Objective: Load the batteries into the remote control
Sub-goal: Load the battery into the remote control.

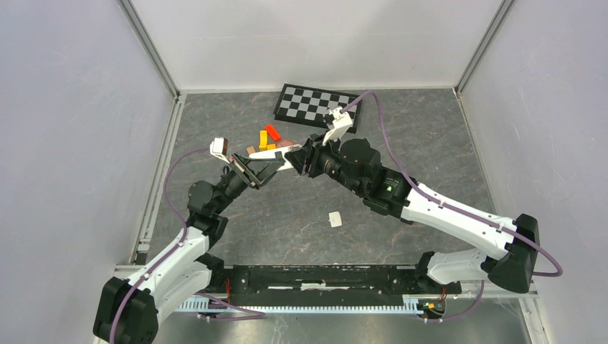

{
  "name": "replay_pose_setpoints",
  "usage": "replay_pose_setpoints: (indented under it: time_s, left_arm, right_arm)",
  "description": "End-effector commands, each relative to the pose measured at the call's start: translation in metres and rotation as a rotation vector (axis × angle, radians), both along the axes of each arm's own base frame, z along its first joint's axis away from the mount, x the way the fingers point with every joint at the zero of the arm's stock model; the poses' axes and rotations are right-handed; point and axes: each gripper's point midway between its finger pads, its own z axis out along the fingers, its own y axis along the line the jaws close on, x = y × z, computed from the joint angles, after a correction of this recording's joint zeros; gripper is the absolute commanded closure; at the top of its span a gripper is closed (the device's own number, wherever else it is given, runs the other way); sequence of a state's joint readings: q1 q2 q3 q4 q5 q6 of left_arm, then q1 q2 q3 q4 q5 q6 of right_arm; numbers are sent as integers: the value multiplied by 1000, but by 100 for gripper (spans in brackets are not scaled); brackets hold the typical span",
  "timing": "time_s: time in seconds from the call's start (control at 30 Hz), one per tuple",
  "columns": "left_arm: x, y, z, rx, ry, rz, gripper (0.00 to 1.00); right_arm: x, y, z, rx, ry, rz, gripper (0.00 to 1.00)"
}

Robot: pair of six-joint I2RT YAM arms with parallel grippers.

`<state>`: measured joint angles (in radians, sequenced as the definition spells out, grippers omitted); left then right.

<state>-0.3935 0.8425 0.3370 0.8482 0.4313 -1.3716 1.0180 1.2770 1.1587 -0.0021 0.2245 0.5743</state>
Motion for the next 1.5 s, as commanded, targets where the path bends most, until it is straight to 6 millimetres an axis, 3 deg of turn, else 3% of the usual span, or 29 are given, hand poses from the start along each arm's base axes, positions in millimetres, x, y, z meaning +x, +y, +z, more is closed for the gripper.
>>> replay_pose_setpoints:
  time_s: [0.0,0.23,0.4,0.67,0.77,0.83,0.97,1.3,1.47]
  left_arm:
    - [-16,8,44,-107,-134,-9,98]
    - [-17,8,45,-109,-135,-9,98]
    - [-15,9,44,-108,-136,0,98]
    - [-12,9,43,-90,-159,22,98]
    - [-10,9,45,-86,-175,31,98]
    - [-10,10,48,-92,-186,35,98]
    - [-10,9,53,-97,-200,32,98]
    - [-12,8,52,-83,-213,22,98]
    - [-13,8,50,-79,-214,21,98]
  right_arm:
    - [14,-12,-3,-59,-8,-85,57]
    - [16,-17,-3,-35,-2,-116,60]
    - [10,-18,12,56,-26,-96,58]
    - [-9,-31,43,251,-10,-55,39]
    - [-14,-41,38,318,38,-72,28]
    - [-18,-48,30,382,93,-93,12]
    - [-24,-54,20,530,163,-91,2]
    - [-27,-33,35,726,221,6,2]
    - [-12,-39,28,631,182,-96,14]
